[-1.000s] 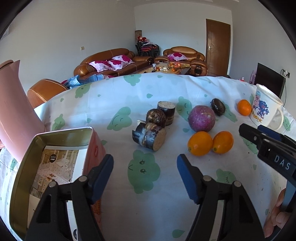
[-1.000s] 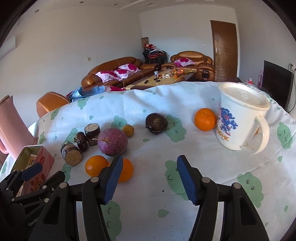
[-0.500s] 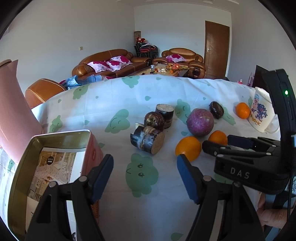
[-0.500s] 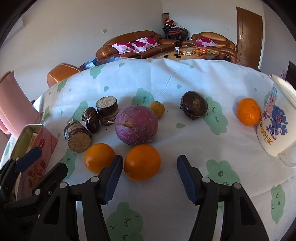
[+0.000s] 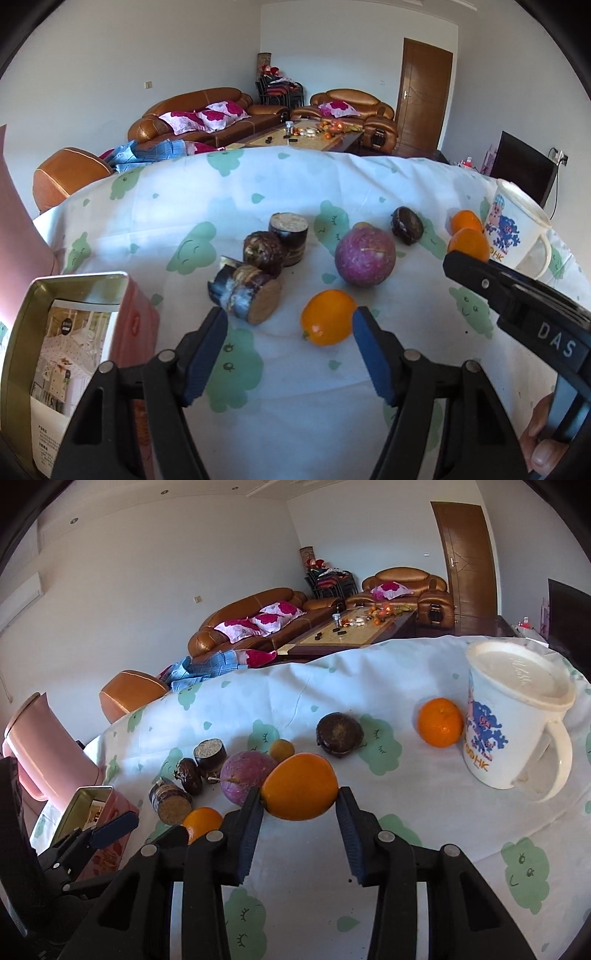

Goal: Organize fruits
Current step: 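Close the left gripper on an orange while the right gripper grasps another orange, then carry the orange into the tin box and open the left gripper while the right drops its orange there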

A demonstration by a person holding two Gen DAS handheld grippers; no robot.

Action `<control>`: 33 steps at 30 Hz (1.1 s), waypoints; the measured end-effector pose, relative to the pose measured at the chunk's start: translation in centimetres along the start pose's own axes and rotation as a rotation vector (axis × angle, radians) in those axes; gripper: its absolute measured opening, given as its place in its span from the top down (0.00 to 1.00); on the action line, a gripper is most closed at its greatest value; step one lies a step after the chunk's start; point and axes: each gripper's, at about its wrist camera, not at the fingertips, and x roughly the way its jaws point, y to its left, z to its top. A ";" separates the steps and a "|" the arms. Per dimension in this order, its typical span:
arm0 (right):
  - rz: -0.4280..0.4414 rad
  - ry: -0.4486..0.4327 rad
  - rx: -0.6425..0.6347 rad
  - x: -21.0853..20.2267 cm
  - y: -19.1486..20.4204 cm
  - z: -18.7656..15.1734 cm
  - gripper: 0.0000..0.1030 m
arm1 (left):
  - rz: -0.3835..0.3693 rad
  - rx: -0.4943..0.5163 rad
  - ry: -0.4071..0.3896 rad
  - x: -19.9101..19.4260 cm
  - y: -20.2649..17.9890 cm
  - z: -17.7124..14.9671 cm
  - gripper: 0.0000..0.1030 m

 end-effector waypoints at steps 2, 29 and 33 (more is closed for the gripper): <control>-0.028 -0.004 -0.008 0.0 -0.1 0.1 0.58 | -0.014 0.010 0.020 1.0 -1.0 0.3 0.46; -0.078 -0.213 -0.111 -2.8 1.4 -0.1 0.58 | -0.126 0.054 -0.068 -3.2 -0.7 -0.1 0.65; -0.047 -0.232 -0.182 -3.0 3.9 -0.9 0.58 | -0.106 0.025 -0.088 -5.4 3.2 -0.6 0.65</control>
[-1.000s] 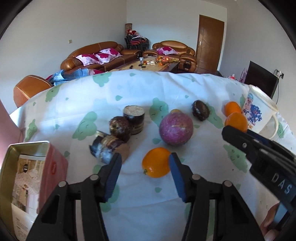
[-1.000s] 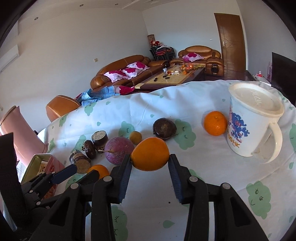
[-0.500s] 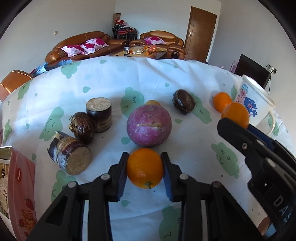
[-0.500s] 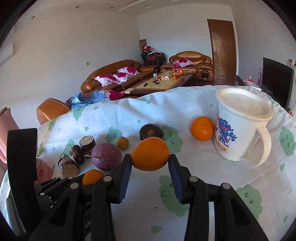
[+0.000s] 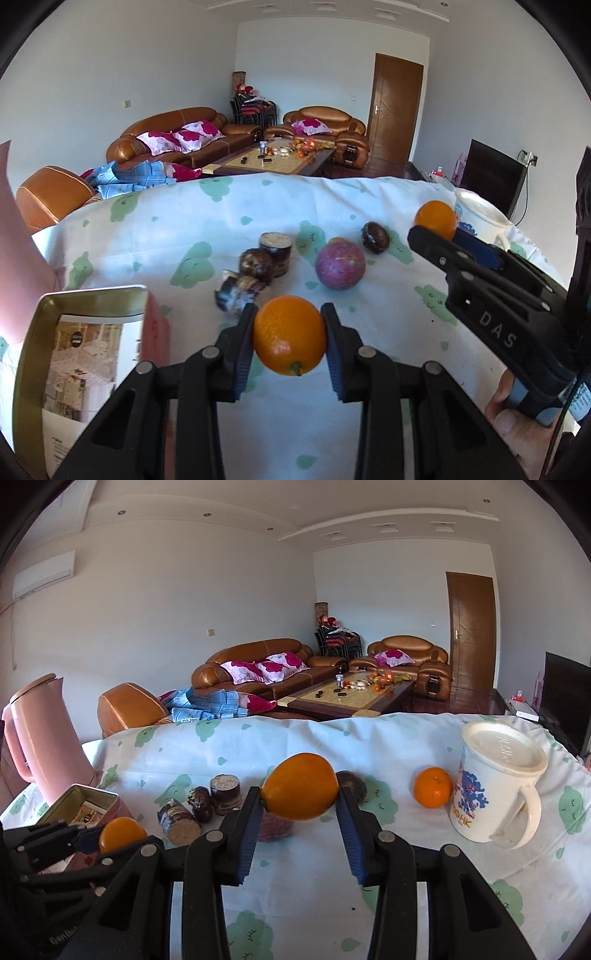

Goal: Organize fruits
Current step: 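Carry the orange into the tin box and open the left gripper while the right drops its orange there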

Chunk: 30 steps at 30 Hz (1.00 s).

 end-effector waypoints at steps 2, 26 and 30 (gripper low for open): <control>0.037 0.000 -0.007 -0.2 1.3 -0.2 0.58 | 0.028 -0.008 -0.010 -1.0 1.9 -0.2 0.65; 0.354 0.168 -0.080 5.5 18.9 -1.1 0.58 | 0.221 -0.147 0.173 -0.7 17.0 -2.1 0.65; 0.341 0.161 -0.118 5.6 19.2 -1.3 0.58 | 0.240 -0.134 0.190 -0.5 16.6 -2.4 0.65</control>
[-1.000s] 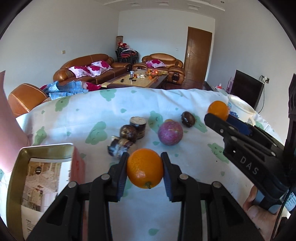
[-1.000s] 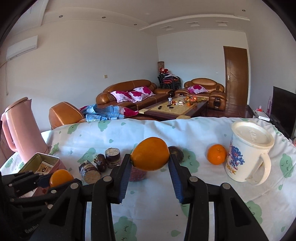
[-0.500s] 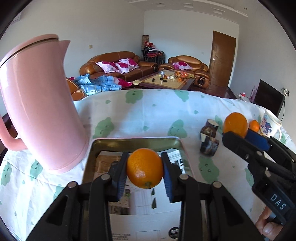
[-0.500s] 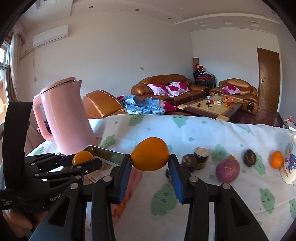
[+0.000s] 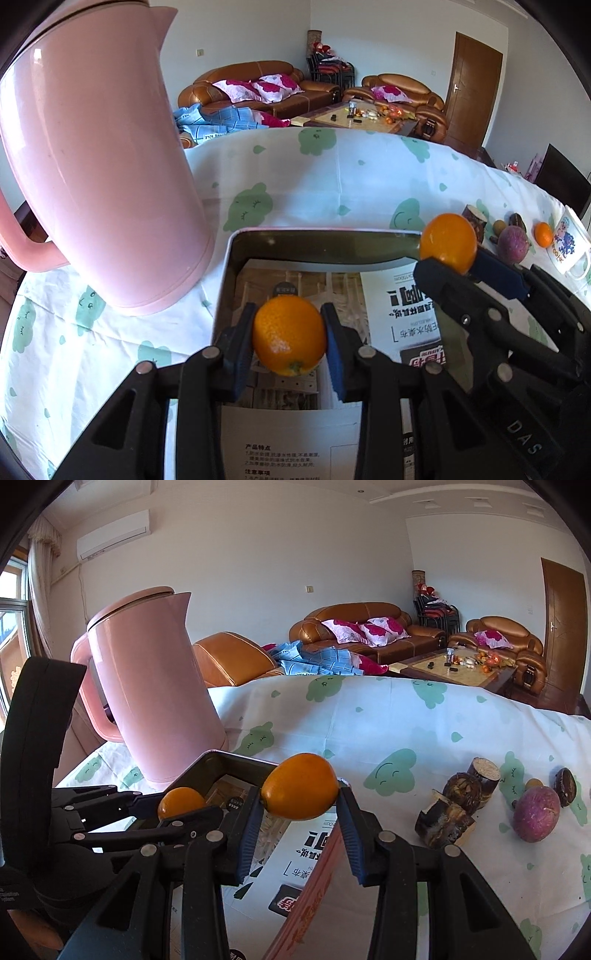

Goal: Organize fruits
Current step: 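Carry the orange into the tin box and open the left gripper while the right drops its orange there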

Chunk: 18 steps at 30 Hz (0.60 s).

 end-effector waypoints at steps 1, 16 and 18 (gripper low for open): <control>0.001 -0.001 -0.004 -0.2 0.1 0.0 0.58 | 0.005 0.000 0.001 0.0 0.1 0.0 0.65; 0.050 -0.022 0.018 -0.5 -0.5 -0.1 0.54 | 0.062 0.017 -0.048 -0.7 -0.1 -0.1 0.63; 0.031 -0.063 0.037 -1.4 -0.9 -0.1 0.45 | 0.074 0.021 -0.082 -1.3 -0.3 -0.2 0.60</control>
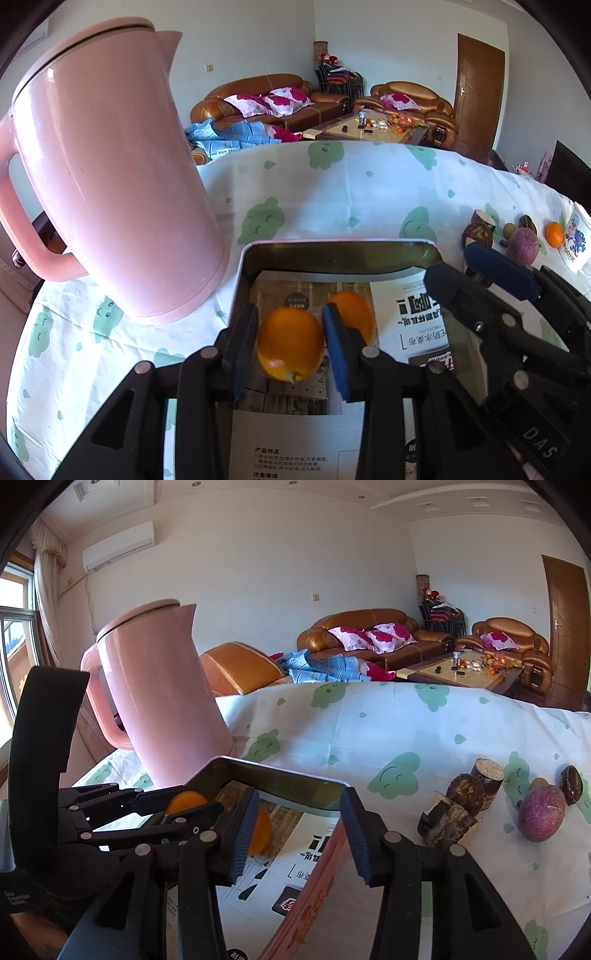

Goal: Organize fruits
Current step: 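Carry the orange into the tin box and open the left gripper while the right drops its orange there, then lift both open grippers out of the tin box back over the table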

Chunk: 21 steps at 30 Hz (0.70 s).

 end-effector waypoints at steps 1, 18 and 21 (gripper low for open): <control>-0.017 -0.030 0.010 -0.6 -0.2 0.1 0.33 | 0.008 0.000 -0.021 -0.3 -0.1 0.0 0.50; -0.299 -0.219 0.086 -5.1 -3.5 0.7 0.17 | 0.092 0.097 -0.230 -3.2 -3.1 -0.2 0.05; -0.350 -0.233 0.091 -5.4 -3.9 0.6 0.17 | 0.084 0.091 -0.246 -3.5 -3.1 -0.2 0.05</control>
